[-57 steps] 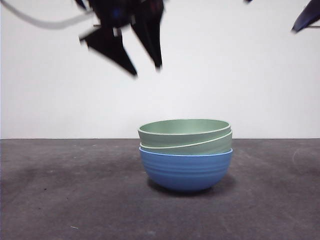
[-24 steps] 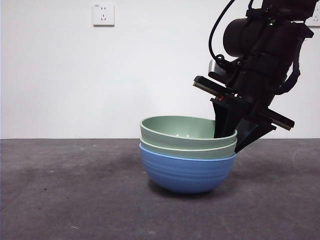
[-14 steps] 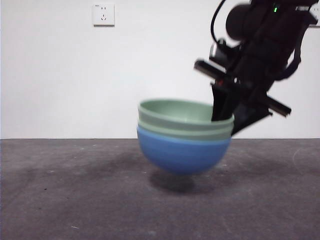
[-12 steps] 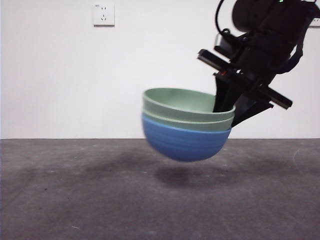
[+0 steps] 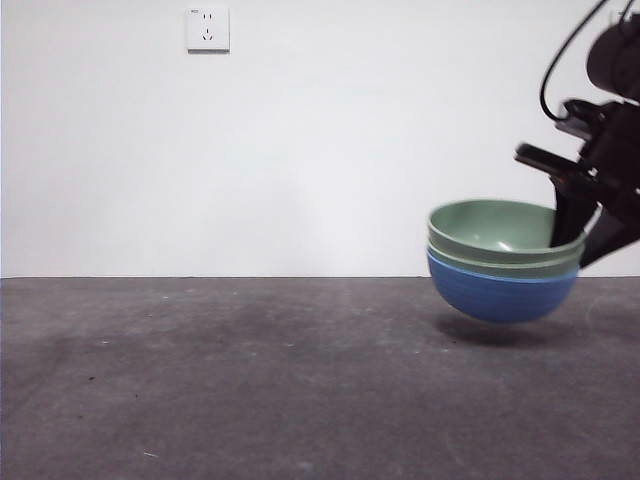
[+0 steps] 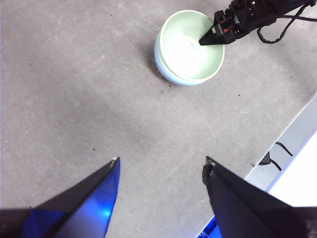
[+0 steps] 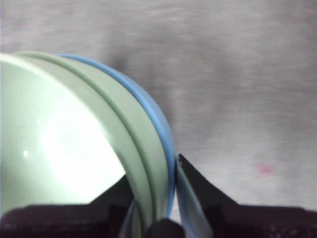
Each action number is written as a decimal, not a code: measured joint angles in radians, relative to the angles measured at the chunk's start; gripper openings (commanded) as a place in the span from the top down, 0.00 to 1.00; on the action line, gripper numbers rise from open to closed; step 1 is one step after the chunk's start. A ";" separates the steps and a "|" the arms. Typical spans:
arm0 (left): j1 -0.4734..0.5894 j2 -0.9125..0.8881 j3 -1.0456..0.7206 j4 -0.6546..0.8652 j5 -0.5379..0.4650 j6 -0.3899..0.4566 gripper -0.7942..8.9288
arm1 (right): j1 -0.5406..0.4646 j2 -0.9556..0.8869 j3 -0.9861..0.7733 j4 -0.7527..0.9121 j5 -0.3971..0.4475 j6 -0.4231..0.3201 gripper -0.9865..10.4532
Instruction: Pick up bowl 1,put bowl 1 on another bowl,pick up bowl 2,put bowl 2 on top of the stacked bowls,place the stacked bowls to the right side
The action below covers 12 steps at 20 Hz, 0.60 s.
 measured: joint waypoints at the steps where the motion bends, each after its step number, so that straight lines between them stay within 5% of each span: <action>1: 0.000 0.000 0.000 0.000 0.000 0.000 0.63 | -0.011 0.012 0.000 0.007 0.001 0.000 0.93; 9: 0.000 0.000 0.000 -0.001 0.000 0.000 0.63 | -0.036 0.090 0.019 0.038 -0.019 0.003 0.92; 12: 0.000 0.000 0.000 -0.001 0.000 0.000 0.63 | -0.036 0.091 0.019 0.039 -0.019 0.000 0.77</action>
